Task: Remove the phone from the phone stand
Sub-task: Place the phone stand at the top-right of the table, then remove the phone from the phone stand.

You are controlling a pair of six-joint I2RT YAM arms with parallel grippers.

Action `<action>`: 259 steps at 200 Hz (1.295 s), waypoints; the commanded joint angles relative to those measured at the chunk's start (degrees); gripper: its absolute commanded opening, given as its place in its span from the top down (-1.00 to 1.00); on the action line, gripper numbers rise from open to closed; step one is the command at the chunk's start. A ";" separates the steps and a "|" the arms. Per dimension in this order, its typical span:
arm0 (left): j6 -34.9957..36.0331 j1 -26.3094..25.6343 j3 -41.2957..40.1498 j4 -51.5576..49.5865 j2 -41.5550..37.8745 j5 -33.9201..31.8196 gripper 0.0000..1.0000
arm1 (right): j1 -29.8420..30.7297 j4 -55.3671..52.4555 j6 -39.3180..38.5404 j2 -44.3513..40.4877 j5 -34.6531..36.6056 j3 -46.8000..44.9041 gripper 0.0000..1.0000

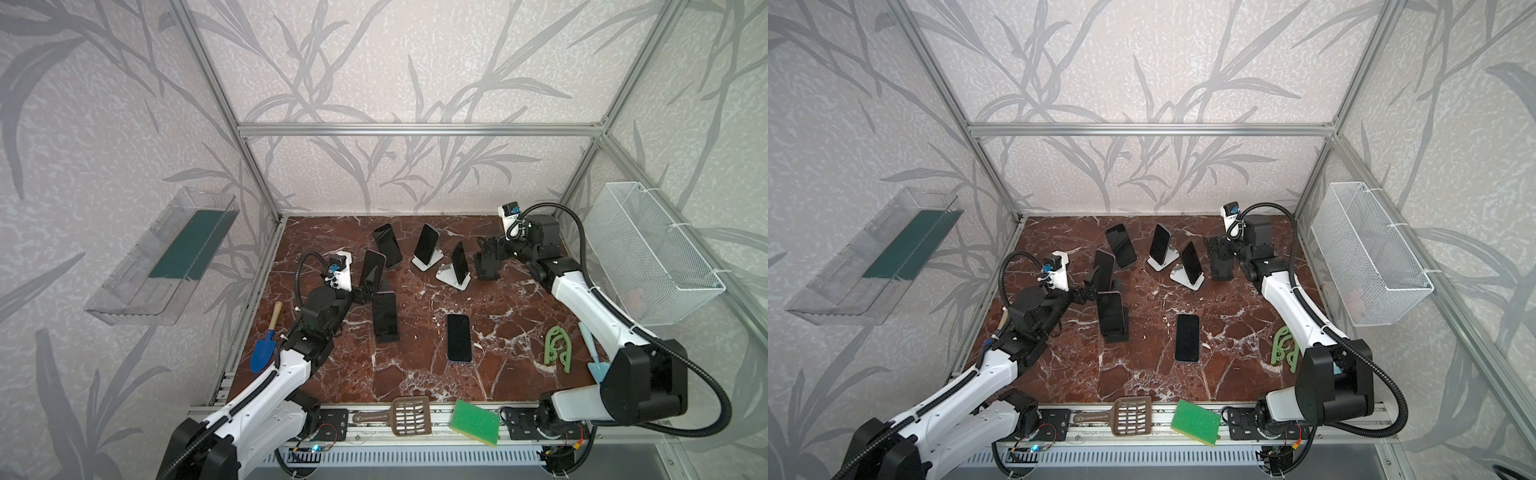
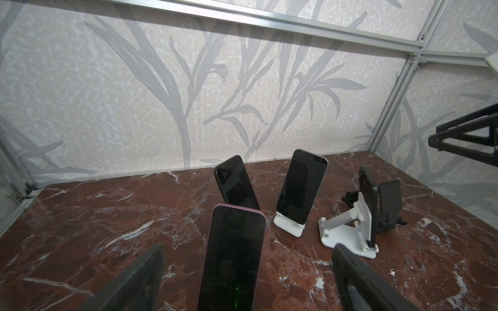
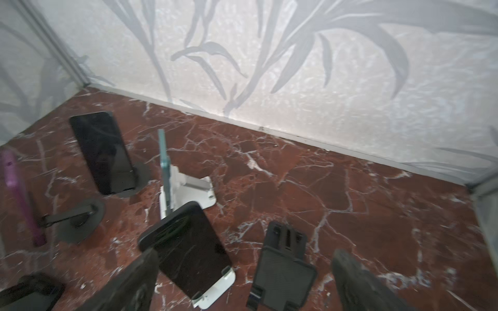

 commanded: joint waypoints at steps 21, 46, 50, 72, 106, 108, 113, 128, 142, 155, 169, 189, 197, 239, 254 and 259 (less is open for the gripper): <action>-0.48 -0.25 -1.02 1.64 -0.90 0.76 -0.94 | -0.14 6.60 -4.97 3.80 -17.54 -2.36 -0.98; -0.48 -0.19 -1.17 1.80 -0.72 1.39 -0.94 | 0.04 5.38 -8.43 8.57 -22.52 0.04 -0.98; -0.53 -0.24 -1.17 1.73 -0.72 1.52 -0.94 | 0.04 5.50 -8.93 9.09 -22.56 0.22 -0.98; -0.62 -0.25 -1.26 2.05 -0.64 1.89 -0.94 | 0.29 3.50 -11.59 13.23 -22.33 2.87 -0.98; -0.65 -0.20 -1.17 2.04 -0.54 1.76 -0.94 | 1.53 1.28 -14.75 18.15 -19.60 6.56 -0.98; -0.66 -0.19 -1.17 2.00 -0.54 1.73 -0.94 | 1.55 1.29 -14.85 18.38 -19.57 6.68 -0.98; -0.70 -0.24 -1.10 1.92 -0.62 1.64 -0.94 | 1.62 1.24 -15.09 19.00 -19.57 6.98 -0.98; -0.56 -0.25 -1.16 1.81 -0.72 1.54 -0.94 | 2.00 -0.44 -16.11 20.82 -20.00 8.77 -0.98; -0.52 -0.25 -1.09 1.64 -0.81 1.29 -0.94 | 2.94 -1.27 -17.14 22.33 -18.44 10.18 -0.98; -0.66 -0.25 -1.09 1.55 -0.81 1.22 -0.94 | 3.24 -0.77 -17.48 23.27 -18.51 10.63 -0.98; -0.67 -0.25 -0.95 1.55 -0.72 1.27 -0.95 | 3.29 0.00 -16.65 24.37 -18.34 11.49 -0.98; -0.75 -0.25 -0.89 1.55 -0.65 1.34 -0.94 | 3.24 -0.24 -16.77 25.79 -18.75 13.10 -0.98; -0.74 -0.24 -0.78 1.59 -0.63 1.42 -0.94 | 3.29 -0.35 -17.03 26.31 -18.93 13.45 -0.98; -0.63 -0.25 -0.91 1.46 -0.72 1.45 -0.95 | 3.29 0.17 -18.79 27.59 -20.65 13.81 -0.89; -0.72 -0.25 -0.91 1.46 -0.72 1.45 -0.94 | 3.29 0.38 -18.93 27.79 -21.06 13.78 -0.83; -0.75 -0.25 -0.91 1.46 -0.72 1.45 -0.94 | 3.28 0.37 -19.00 27.84 -21.22 13.85 -0.81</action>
